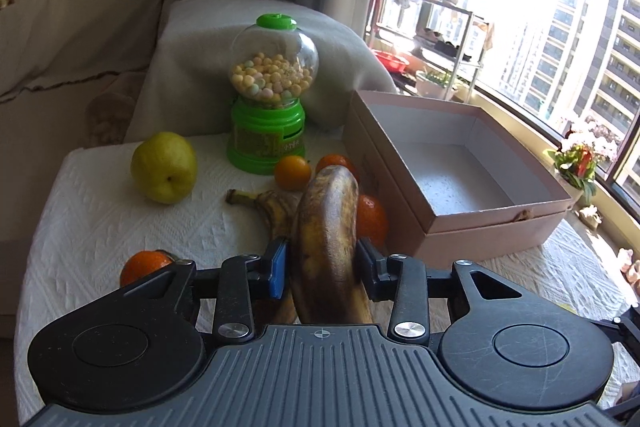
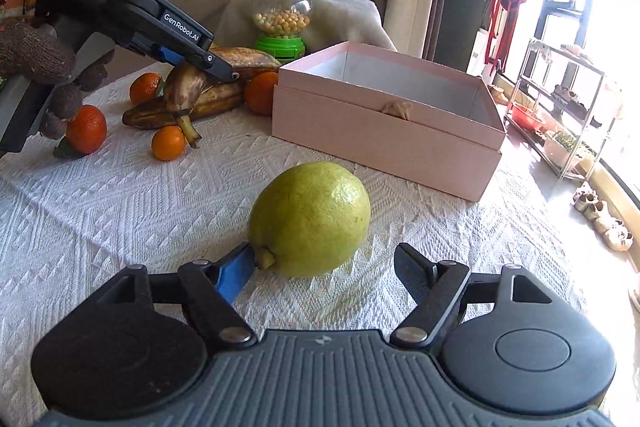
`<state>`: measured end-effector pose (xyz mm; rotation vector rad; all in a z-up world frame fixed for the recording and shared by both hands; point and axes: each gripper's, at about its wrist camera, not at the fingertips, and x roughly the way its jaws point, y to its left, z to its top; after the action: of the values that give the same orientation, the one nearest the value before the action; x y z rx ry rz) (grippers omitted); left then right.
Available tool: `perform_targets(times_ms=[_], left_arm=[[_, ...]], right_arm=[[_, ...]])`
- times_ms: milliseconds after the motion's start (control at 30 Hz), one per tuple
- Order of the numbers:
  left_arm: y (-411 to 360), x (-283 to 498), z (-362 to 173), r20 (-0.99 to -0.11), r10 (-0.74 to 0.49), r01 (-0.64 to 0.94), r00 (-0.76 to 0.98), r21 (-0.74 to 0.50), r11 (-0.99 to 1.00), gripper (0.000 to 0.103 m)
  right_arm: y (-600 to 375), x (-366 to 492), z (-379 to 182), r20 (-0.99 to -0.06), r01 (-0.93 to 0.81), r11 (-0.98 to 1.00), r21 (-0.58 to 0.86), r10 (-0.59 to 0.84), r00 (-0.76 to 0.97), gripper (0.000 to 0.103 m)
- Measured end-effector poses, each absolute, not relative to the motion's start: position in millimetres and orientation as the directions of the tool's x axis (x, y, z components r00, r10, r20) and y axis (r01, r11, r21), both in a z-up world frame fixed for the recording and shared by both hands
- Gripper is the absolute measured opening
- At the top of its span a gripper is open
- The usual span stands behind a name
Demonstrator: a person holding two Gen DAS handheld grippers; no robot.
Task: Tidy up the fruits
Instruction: 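Carry the banana and pear to the pink box with both grippers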
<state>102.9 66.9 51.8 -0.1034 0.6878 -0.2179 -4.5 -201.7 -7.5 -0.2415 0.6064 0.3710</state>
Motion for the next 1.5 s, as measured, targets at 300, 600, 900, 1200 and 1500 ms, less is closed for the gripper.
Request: perform_targets(times_ms=[300,600,900,1200,1500], left_arm=[[58,57,46,-0.621,-0.379,0.196,0.686,-0.344,0.918,0.040],[46,77,32,-0.640,-0.292,0.160,0.711,-0.256,0.953,0.043],[62,86,18,-0.676,-0.416,0.168,0.608,-0.402,0.900,0.042],[50,57,32,-0.650,-0.364,0.237,0.667,-0.278,0.931,0.041],[37,34,48,-0.619,-0.378,0.298,0.689,-0.233,0.926,0.041]], right_arm=[[-199,-3,-8,-0.595,-0.397,0.910,-0.119,0.254,0.762,0.081],[-197,0,-11,-0.607,-0.382,0.916,-0.127,0.232,0.760,0.086],[-218,24,-13,-0.679,-0.365,0.930,0.052,0.301,0.670,0.102],[-211,23,-2,-0.716,-0.418,0.907,0.043,0.320,0.620,0.098],[-209,36,14,-0.648,-0.368,0.919,0.141,0.367,0.668,0.085]])
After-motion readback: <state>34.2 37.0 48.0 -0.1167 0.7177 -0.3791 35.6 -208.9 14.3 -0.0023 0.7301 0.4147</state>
